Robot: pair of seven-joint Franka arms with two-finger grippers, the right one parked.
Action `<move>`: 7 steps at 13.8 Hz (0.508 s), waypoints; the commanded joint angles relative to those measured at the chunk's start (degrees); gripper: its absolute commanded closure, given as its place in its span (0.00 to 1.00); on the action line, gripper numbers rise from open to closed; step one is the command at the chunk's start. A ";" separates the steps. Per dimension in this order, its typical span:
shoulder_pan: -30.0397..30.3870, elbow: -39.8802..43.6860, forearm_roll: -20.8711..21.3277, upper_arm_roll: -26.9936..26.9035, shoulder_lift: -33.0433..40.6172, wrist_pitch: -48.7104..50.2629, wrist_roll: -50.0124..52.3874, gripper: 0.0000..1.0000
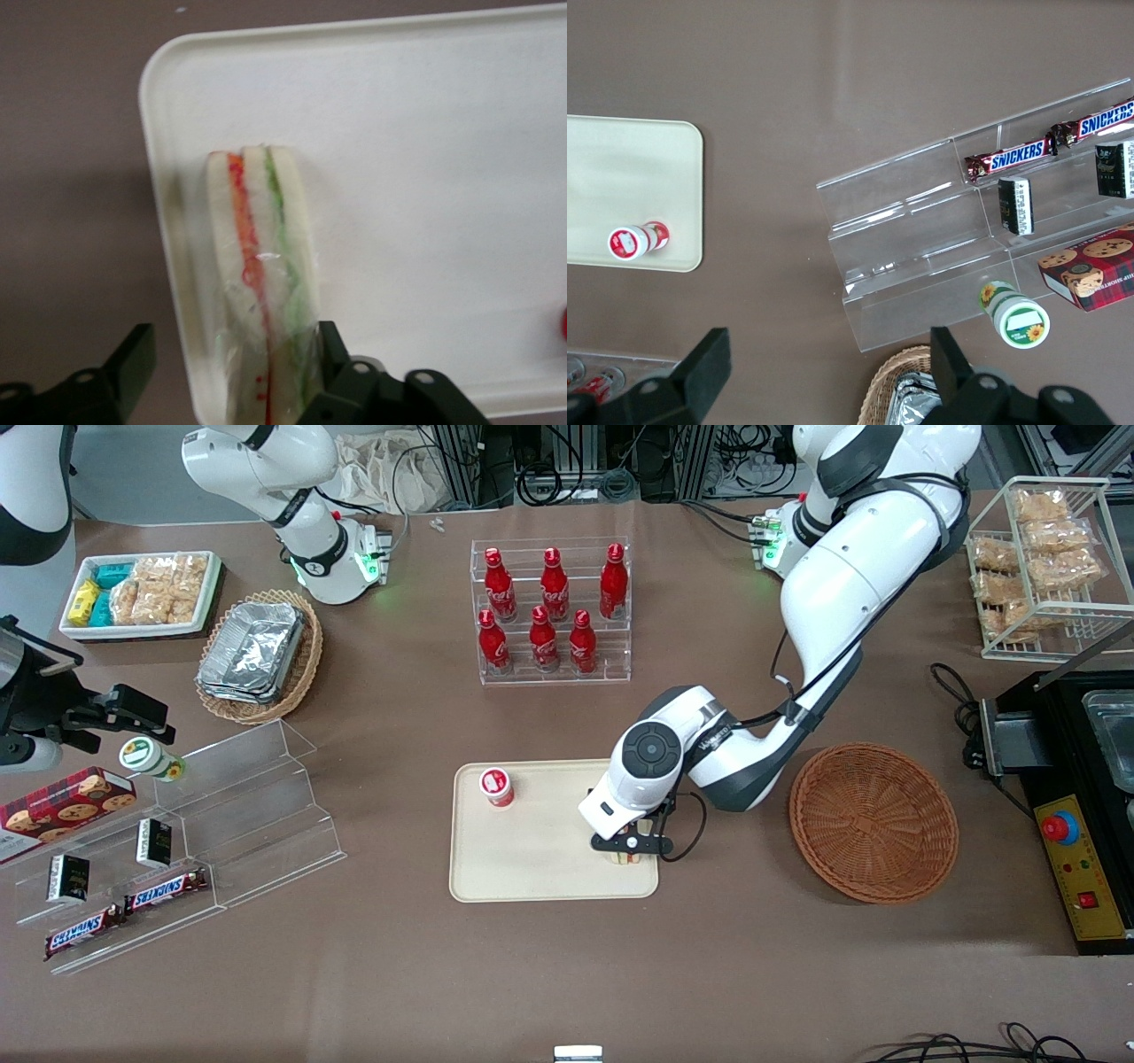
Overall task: Place sandwich from basket to tray
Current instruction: 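Carry the sandwich over the cream tray and lower it, then open the left gripper to release the sandwich on the tray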
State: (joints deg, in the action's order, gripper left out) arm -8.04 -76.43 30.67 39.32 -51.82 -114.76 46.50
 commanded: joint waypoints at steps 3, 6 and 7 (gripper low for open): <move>5.12 -0.38 -9.62 0.75 12.77 14.80 -9.19 0.01; 10.41 -0.39 -15.64 0.75 18.75 21.48 -15.29 0.01; 11.72 -0.39 -15.55 0.58 20.77 23.68 -16.95 0.01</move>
State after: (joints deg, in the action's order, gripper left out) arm 1.12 -74.79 16.65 39.71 -35.17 -93.92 32.42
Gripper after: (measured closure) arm 0.004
